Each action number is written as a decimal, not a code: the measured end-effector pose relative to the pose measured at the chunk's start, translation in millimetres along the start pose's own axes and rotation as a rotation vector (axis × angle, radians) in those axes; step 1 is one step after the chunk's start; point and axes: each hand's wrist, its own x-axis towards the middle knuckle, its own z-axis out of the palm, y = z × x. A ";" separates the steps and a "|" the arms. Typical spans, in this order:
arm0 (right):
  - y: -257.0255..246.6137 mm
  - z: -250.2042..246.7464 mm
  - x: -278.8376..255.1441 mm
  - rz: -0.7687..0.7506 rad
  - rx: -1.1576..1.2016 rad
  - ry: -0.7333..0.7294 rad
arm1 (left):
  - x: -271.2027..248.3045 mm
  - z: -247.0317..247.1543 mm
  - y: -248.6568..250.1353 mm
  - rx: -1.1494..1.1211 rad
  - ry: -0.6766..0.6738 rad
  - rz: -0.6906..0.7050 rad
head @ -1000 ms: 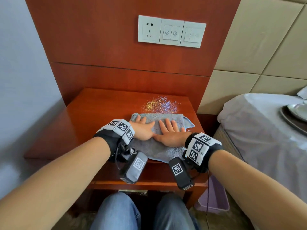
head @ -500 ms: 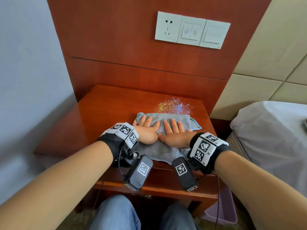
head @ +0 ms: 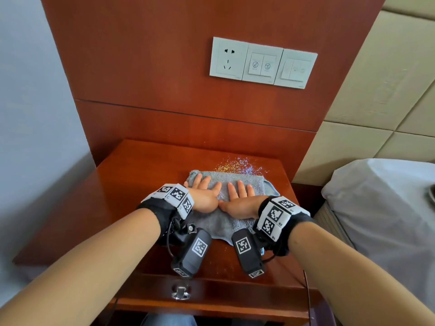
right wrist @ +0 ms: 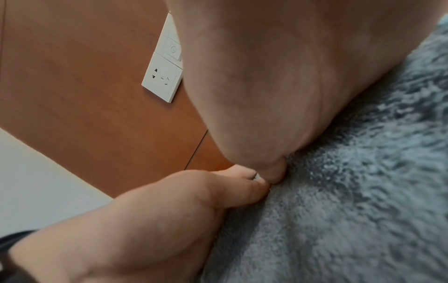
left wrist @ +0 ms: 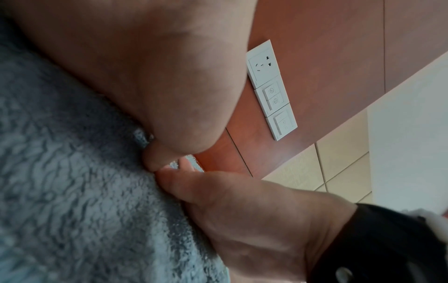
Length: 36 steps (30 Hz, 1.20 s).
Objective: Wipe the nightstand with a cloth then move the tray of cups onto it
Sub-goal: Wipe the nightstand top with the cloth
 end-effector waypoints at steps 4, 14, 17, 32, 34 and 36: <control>12.7 -10.4 17.5 0.009 0.030 0.035 | 16.9 -12.8 15.9 0.060 -0.054 0.122; 33.7 -53.9 72.6 0.128 0.088 0.088 | 113.3 -25.8 38.9 0.011 -0.064 0.097; 32.3 -62.2 83.3 0.132 0.188 0.114 | 122.6 -33.3 40.4 0.011 -0.026 0.099; 25.3 -75.1 99.2 0.107 0.241 0.301 | 121.2 -46.0 38.1 -0.041 0.112 0.195; 24.1 -72.8 90.3 0.085 0.179 0.359 | 109.1 -46.5 34.4 -0.049 0.205 0.225; 17.8 -71.8 79.7 0.067 0.064 0.356 | 94.6 -49.4 29.9 -0.004 0.261 0.226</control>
